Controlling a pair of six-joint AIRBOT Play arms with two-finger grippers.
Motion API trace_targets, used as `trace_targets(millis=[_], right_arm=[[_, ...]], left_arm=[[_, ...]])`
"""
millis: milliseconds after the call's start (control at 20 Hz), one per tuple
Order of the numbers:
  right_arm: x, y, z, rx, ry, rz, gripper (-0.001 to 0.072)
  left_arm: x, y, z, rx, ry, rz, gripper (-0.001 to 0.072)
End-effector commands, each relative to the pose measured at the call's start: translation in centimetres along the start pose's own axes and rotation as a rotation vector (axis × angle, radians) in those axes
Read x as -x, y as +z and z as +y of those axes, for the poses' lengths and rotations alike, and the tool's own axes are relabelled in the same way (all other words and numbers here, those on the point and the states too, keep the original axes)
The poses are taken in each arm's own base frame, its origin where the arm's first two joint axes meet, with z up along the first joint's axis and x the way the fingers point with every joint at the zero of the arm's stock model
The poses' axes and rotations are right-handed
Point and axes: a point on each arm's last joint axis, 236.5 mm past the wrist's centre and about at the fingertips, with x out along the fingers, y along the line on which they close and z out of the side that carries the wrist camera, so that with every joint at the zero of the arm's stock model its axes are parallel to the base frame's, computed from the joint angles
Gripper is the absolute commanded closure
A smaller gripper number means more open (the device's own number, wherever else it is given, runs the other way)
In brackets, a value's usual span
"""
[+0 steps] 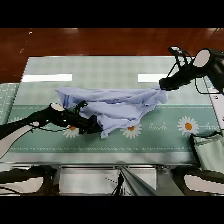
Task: Fold the shirts.
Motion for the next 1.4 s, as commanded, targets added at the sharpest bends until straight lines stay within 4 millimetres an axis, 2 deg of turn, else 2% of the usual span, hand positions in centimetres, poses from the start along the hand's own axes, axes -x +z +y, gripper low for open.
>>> trace_targets(millis=[0,100,200,250,350,400,500,600,650,700,800,850,950,1000,1050,1100,1200,1350], right_arm=[[0.2,-0.1,0.1,0.004,0.002,0.001,0.0688],[1.4,0.4,0.4,0.007,0.003,-0.033,0.0688],[4.3,1.4,0.7,0.025,-0.008,-0.11,0.0688],[6.5,2.2,0.9,0.037,-0.017,-0.168,0.0688],[12.3,3.8,1.6,0.06,-0.037,-0.319,0.0688],[15.9,4.5,2.1,0.073,-0.048,-0.414,0.0688],[24.7,5.6,3.3,0.102,-0.076,-0.654,0.0688],[34.8,5.2,4.6,0.114,-0.109,-0.931,0.0688],[40.0,4.3,5.1,0.105,-0.129,-1.071,0.0689],[44.8,2.8,5.3,0.09,-0.154,-1.194,0.0689],[52.2,-0.6,5.4,0.066,-0.21,-1.376,0.0689],[55.4,-2.5,5.4,0.063,-0.247,-1.452,0.0689],[60.0,-5.7,5.4,0.055,-0.309,-1.552,0.0689],[61.2,-7.0,5.2,0.047,-0.332,-1.564,0.069],[61.4,-7.9,5.2,0.037,-0.333,-1.549,0.069],[60.8,-8.7,5.1,0.028,-0.33,-1.505,0.069],[57.9,-9.8,4.7,0.007,-0.319,-1.368,0.069],[53.7,-10.8,4.2,-0.015,-0.302,-1.184,0.0689]], left_arm=[[2.6,-0.9,-5.6,-0.188,-0.091,-0.015,0.0692],[6.1,-1.1,-10.8,-0.369,-0.139,-0.12,0.0692],[10.9,-2.4,-17.0,-0.58,-0.191,-0.254,0.0692],[14.0,-3.2,-20.0,-0.658,-0.219,-0.337,0.0692],[20.7,-4.6,-24.8,-0.792,-0.234,-0.542,0.0692],[24.6,-5.5,-26.7,-0.86,-0.213,-0.67,0.0692],[32.2,-7.3,-29.1,-0.943,-0.121,-0.924,0.0692],[38.9,-9.9,-30.8,-0.982,-0.002,-1.158,0.0692],[41.7,-11.8,-31.8,-1.009,0.048,-1.263,0.0692],[43.8,-13.8,-33.0,-1.046,0.087,-1.344,0.0691],[46.3,-18.1,-35.5,-1.125,0.153,-1.459,0.0691],[47.1,-20.2,-36.7,-1.168,0.184,-1.509,0.0692],[47.8,-23.8,-38.3,-1.214,0.218,-1.585,0.0691],[47.7,-25.0,-38.7,-1.219,0.231,-1.597,0.0692],[47.3,-26.0,-38.7,-1.214,0.239,-1.591,0.0692],[46.7,-26.6,-38.5,-1.2,0.246,-1.572,0.0692],[45.3,-27.2,-37.2,-1.163,0.292,-1.508,0.0691],[42.8,-26.5,-34.3,-1.063,0.332,-1.367,0.0692]])
